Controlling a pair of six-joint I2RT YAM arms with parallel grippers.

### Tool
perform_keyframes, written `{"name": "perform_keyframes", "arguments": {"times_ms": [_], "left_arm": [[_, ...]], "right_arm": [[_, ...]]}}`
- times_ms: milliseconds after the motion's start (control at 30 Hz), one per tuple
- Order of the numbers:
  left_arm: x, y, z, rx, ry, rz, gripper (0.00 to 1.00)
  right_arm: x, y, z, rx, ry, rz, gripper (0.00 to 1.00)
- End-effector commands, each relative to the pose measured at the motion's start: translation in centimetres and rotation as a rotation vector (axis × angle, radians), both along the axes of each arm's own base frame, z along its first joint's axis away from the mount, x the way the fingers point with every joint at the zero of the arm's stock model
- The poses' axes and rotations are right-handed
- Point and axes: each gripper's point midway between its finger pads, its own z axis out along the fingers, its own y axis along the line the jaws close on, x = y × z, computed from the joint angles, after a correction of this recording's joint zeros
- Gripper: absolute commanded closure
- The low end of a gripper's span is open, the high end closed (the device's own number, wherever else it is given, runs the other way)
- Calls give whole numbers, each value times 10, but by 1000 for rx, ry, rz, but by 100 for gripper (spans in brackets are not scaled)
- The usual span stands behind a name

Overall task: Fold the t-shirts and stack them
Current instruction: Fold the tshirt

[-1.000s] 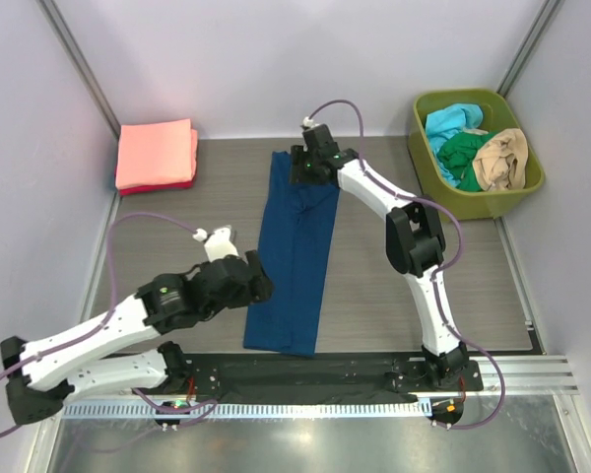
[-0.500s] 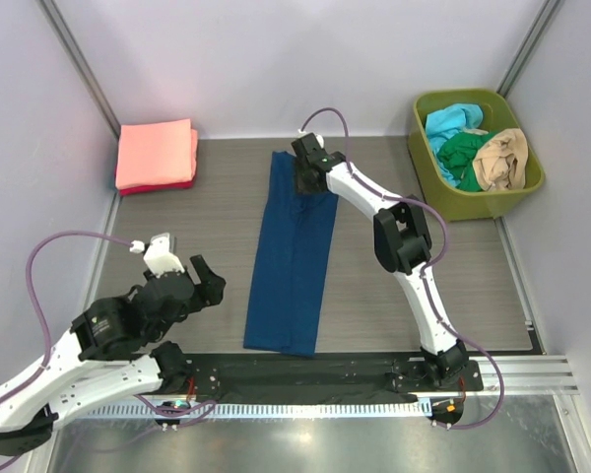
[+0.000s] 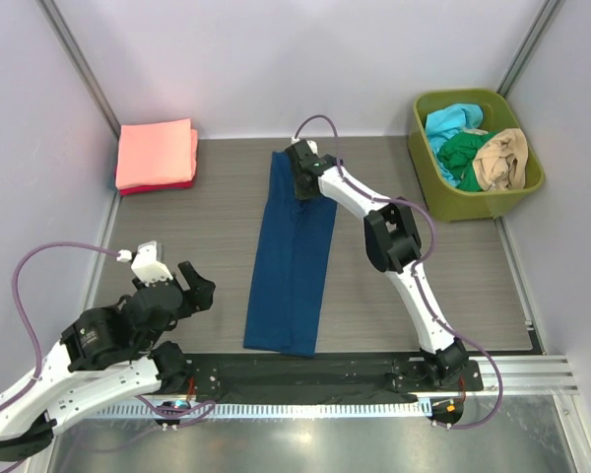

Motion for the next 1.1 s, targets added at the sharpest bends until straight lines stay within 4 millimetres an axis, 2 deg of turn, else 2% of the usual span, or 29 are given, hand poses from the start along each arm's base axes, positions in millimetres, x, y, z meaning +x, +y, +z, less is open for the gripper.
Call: {"name": "perform_keyframes", "arguments": {"times_ms": [0,167,200,267,300,400,433,467,500,533,600,633,667,700,733,767,800,833,900,933,967,1000,1067], "left_arm": [[6,5,1,15,-21,41,21],[5,5,2,4,-25,39,21],[5,5,2,1,-26,40,22],[4,6,2,-2,-29,38,22],[4,6,3,-5,-29,38,22],[4,6,3,-7,-32,38,22],[4,6,3,-10,-32,39,22],[4,5,3,-8,-31,37,22],[4,5,3,-11,-33,37,22],[4,5,3,-9,-32,37,22],[5,4,2,-2,-27,35,22],[5,4,1,3,-24,33,22],[6,3,0,8,-21,33,23],[7,0,-3,27,-9,27,23],[7,-3,-5,39,-1,21,23],[9,-5,-8,53,6,18,23],[12,-14,-14,83,27,2,23],[13,-18,-21,103,44,-5,23],[19,-31,-27,106,57,-15,23],[21,-39,-37,130,83,-28,22],[22,-43,-45,136,96,-35,21],[26,-54,-46,107,88,-46,21],[27,-68,-61,106,125,-81,19]], "right_arm": [[7,9,29,5,-72,-2,77],[8,-7,56,-44,-136,-60,89],[6,-9,72,-40,-159,-70,90],[1,-21,77,-64,-165,-103,91],[-3,-24,90,-52,-180,-123,90],[-22,-41,79,-77,-143,-173,91],[-36,-48,72,-65,-114,-205,91],[-43,-51,68,-59,-96,-214,87],[-51,-53,65,-49,-80,-225,66],[-66,-63,58,-49,-53,-255,59],[-79,-71,55,-41,-51,-285,45],[-93,-83,42,-71,-27,-302,39],[-96,-86,57,-40,-57,-323,32],[-101,-91,57,-41,-60,-331,25],[-110,-97,52,-50,-50,-340,23],[-112,-97,62,-22,-66,-342,22],[-116,-97,64,-7,-64,-336,22],[-122,-99,58,-5,-51,-331,22],[-122,-89,66,73,-54,-305,21],[-124,-88,59,91,-38,-296,20],[-124,-76,60,159,-17,-267,20],[-120,-77,57,191,-3,-269,20],[-115,-69,54,252,14,-257,20]]}}
